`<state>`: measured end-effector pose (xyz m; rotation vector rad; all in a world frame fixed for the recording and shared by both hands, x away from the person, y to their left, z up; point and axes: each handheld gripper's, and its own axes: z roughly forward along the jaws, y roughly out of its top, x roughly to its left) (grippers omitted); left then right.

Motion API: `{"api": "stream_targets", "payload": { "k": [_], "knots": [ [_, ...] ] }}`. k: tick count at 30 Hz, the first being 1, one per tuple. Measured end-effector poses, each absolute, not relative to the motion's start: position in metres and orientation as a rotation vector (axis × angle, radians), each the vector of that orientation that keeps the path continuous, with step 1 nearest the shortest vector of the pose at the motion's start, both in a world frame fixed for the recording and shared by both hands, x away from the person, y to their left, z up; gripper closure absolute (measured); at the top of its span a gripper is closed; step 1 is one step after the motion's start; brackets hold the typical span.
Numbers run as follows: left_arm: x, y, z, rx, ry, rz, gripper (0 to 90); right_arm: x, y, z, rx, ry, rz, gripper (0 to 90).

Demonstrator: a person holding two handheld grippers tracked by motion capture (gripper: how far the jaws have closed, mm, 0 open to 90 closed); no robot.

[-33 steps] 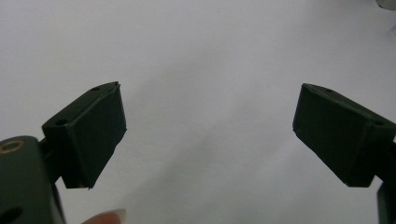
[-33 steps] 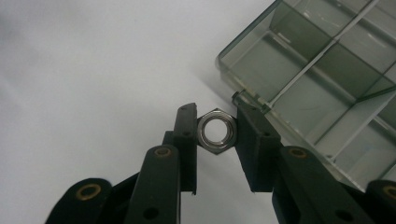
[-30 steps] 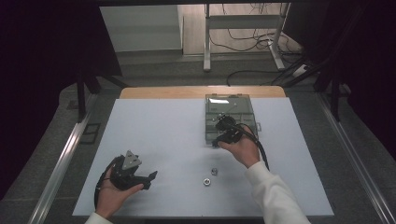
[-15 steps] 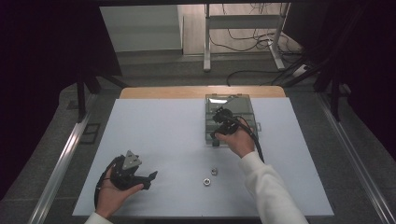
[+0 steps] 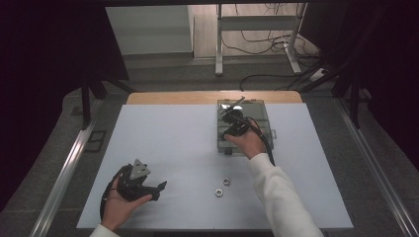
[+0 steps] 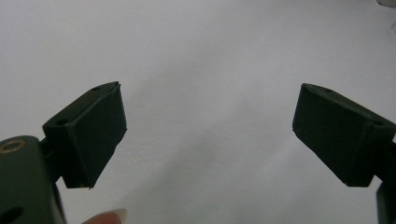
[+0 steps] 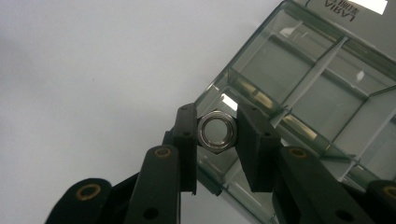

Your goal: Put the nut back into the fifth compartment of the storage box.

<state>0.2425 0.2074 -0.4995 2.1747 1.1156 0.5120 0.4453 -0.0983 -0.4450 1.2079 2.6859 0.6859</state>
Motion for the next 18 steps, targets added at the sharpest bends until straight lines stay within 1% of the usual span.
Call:
{"api": "stream_targets", "payload": {
  "k": [16, 17, 18],
  "knots": [
    [0.243, 0.207, -0.500, 2.180, 1.110, 0.511, 10.2, 0.454, -0.094, -0.455, 1.218, 2.675, 0.661, 70.0],
    [0.243, 0.207, -0.500, 2.180, 1.110, 0.511, 10.2, 0.454, -0.094, -0.456, 1.214, 2.675, 0.658, 69.6],
    [0.243, 0.207, -0.500, 2.180, 1.110, 0.511, 10.2, 0.454, -0.093, -0.456, 1.204, 2.677, 0.656, 66.3]
  ]
}}
